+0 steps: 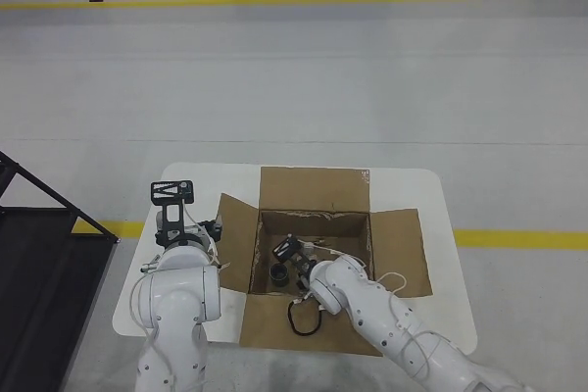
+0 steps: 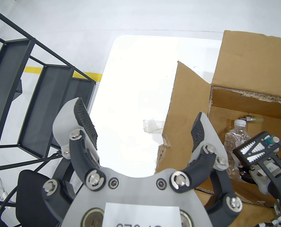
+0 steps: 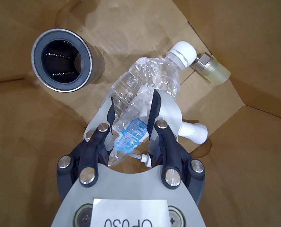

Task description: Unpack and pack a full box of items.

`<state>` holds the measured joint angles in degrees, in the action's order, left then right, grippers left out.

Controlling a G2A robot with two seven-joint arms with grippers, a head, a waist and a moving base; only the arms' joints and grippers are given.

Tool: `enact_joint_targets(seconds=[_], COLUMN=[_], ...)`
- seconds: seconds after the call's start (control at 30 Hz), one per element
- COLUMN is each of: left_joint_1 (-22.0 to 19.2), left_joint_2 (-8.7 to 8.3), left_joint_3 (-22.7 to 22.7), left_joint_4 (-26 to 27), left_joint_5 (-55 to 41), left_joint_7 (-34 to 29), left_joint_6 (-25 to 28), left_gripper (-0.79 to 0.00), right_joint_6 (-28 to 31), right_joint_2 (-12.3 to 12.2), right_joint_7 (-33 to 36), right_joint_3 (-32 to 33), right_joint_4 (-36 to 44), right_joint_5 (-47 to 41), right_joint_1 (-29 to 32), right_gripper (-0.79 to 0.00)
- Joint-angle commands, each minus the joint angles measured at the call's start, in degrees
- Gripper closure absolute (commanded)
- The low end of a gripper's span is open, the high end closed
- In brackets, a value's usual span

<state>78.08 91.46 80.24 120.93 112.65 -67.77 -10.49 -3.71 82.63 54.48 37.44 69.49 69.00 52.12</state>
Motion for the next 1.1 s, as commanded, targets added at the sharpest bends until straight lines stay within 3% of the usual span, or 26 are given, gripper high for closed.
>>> enact_joint_targets(seconds=[0.0,0.13,0.2,0.33,0.63,0.73,0.97,1.07], left_joint_1=[0.00,0.00,0.00,0.00,0.00,0.00,0.00,0.00], left_joint_2=[0.00,0.00,0.00,0.00,0.00,0.00,0.00,0.00], left_joint_3=[0.00,0.00,0.00,0.00,0.00,0.00,0.00,0.00], left_joint_4=[0.00,0.00,0.00,0.00,0.00,0.00,0.00,0.00], left_joint_5=[0.00,0.00,0.00,0.00,0.00,0.00,0.00,0.00], left_joint_7=[0.00,0.00,0.00,0.00,0.00,0.00,0.00,0.00], left_joint_6=[0.00,0.00,0.00,0.00,0.00,0.00,0.00,0.00], left_gripper=[-0.785,-0.785,-0.785,-0.785,-0.785,-0.785,-0.785,-0.785], right_joint_6=[0.06,-0.25,-0.29,-0.15,-0.45,0.04,0.82,1.21], right_joint_2=[0.28,0.72,0.79,0.70,0.45,0.64,1.66,2.14], right_joint_7=[-0.16,-0.25,-0.12,0.36,2.02,1.99,1.17,1.04], right_joint_3=[-0.15,0.06,0.51,1.66,3.75,3.78,2.96,2.50], right_joint_4=[-0.83,-2.05,-2.13,-1.60,-0.55,-1.47,-4.72,-6.21], right_joint_5=[-0.09,-0.24,-0.17,0.18,1.69,1.66,0.90,0.44], right_joint_1=[-0.15,-0.46,-0.63,-0.64,0.18,0.21,-0.55,-0.82], right_gripper=[-0.369,-0.388,-0.502,-0.613,-0.696,-0.785,-0.727,-0.739])
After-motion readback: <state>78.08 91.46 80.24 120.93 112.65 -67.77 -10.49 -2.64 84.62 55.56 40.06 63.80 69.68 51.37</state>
